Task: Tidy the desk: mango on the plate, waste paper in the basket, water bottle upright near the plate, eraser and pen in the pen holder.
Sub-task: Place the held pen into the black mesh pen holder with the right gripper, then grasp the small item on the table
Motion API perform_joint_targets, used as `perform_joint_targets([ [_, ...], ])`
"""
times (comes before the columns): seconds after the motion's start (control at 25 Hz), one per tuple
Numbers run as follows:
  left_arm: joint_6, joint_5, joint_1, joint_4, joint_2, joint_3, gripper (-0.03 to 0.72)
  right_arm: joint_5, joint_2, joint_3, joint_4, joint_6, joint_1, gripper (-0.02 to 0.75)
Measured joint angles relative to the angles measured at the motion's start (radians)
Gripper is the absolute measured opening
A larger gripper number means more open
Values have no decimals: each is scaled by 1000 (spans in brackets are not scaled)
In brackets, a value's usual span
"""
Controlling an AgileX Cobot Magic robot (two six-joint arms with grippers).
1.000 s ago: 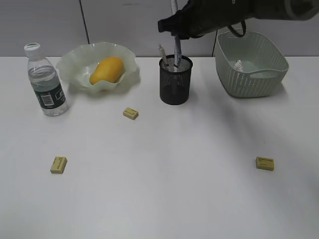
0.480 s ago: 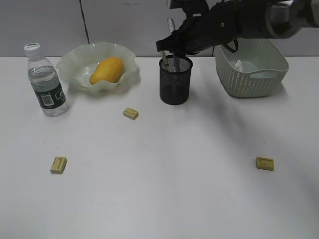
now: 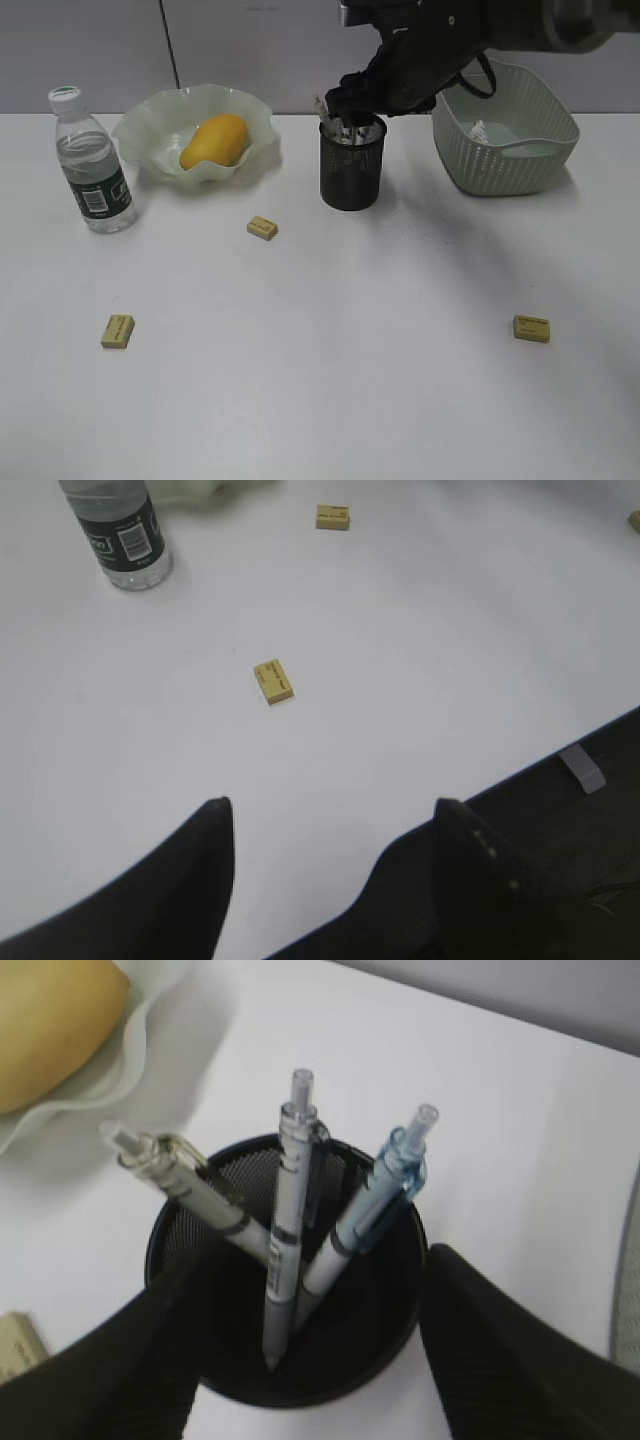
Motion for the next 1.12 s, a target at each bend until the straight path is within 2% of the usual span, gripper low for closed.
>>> perform_joint_targets([
  [0.36,0,0,0,3,0,0,467,467,-105,-68,-37,-54,0,462],
  [0.68,0,0,0,3,0,0,466,759,-139,-67,-40,-110,0,447],
  [0.84,0,0,0,3,0,0,466,794,-183,-58,-30,-110,0,446],
  [1.12,0,0,0,4,0,0,466,797,-369,46,67,-106,0,445],
])
